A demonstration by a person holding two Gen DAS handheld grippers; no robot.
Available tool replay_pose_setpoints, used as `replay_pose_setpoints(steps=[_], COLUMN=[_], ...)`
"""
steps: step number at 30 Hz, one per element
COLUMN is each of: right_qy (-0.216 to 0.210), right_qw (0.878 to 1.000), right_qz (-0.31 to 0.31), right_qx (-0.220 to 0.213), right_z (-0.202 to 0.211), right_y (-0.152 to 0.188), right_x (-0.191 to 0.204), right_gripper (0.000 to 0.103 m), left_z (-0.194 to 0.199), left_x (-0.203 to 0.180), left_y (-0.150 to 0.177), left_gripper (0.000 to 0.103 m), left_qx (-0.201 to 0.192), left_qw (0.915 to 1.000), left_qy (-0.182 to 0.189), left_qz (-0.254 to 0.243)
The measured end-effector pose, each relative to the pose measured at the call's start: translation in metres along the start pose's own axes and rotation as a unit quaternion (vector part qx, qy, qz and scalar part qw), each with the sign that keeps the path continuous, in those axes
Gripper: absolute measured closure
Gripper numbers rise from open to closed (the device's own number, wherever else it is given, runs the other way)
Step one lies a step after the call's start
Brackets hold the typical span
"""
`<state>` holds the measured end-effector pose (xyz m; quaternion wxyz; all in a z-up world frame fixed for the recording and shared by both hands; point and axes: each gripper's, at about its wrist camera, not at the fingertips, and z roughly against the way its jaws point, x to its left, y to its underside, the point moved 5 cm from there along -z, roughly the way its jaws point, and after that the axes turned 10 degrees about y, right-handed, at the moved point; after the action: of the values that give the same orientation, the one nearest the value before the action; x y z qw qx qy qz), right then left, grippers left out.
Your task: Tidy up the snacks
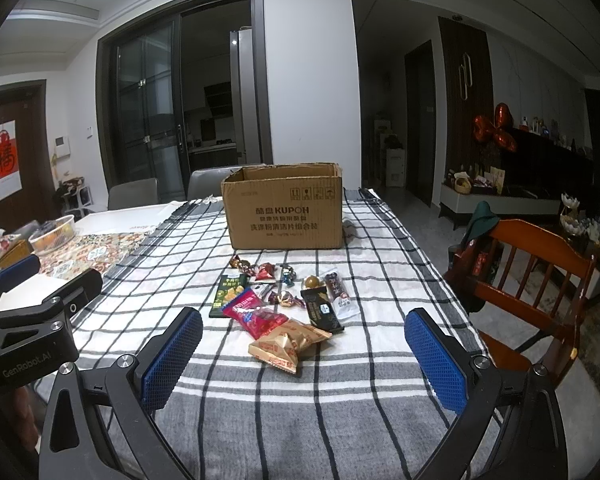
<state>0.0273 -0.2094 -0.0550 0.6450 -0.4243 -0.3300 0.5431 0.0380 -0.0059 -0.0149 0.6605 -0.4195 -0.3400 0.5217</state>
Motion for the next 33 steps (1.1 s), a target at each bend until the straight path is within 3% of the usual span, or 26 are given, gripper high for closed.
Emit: replay_pose_setpoints(steps=[9,19,24,33], right_qy=[-0.002,-0.008,-0.004,0.011], right_qw=[1.000,0.999,0.997,0.992], right_qz=[-0.002,-0.029,-0.045,-0.063], right_qx=[0.011,0.041,0.061,0.104], right_z=[-0.008,-0.042,-0.063,-0.104], right_y=[0.005,0.013,0.013,0.016], right_x=[0.004,0.007,0.011,0.018], right_gripper=[0.001,0.001,0.001,0.001], left_z=[-0.010,-0.051,-0.077,-0.122], left_x=[0.003,0.003,0.000,-0.010], left_y=[0.004,0.006,-0.001,-0.007], left_gripper=[0.000,0.000,0.001,0.014], left_qx=[0.009,0.035,0.055,0.091], left_qw=[0.9999,0.9974,0.9916,0.9724], left_qy=[0.006,0.048,0.097,0.167], left_qz=[0.000,-0.039,-0.067,-0.135])
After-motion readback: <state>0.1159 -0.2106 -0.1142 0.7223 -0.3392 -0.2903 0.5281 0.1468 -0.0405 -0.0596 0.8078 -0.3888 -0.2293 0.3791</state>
